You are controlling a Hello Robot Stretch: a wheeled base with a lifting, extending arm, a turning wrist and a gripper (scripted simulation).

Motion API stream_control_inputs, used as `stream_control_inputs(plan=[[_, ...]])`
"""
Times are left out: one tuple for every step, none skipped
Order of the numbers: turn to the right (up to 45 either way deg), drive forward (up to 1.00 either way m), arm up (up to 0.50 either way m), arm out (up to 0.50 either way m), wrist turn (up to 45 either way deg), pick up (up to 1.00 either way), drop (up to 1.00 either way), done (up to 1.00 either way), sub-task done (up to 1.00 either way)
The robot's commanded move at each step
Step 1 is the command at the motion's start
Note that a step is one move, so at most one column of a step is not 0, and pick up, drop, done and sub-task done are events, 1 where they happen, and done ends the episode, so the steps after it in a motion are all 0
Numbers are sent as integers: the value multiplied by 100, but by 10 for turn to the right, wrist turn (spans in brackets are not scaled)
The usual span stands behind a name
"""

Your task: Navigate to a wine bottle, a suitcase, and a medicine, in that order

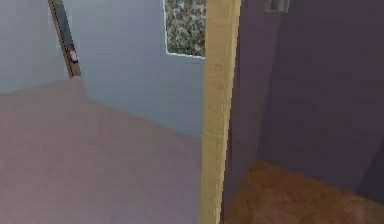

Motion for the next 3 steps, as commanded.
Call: stream_control_inputs(plan=[[0,35,0,0,0,0,0,0,0],[-360,0,0,0,0,0,0,0,0],[0,100,0,0,0,0,0,0,0]])
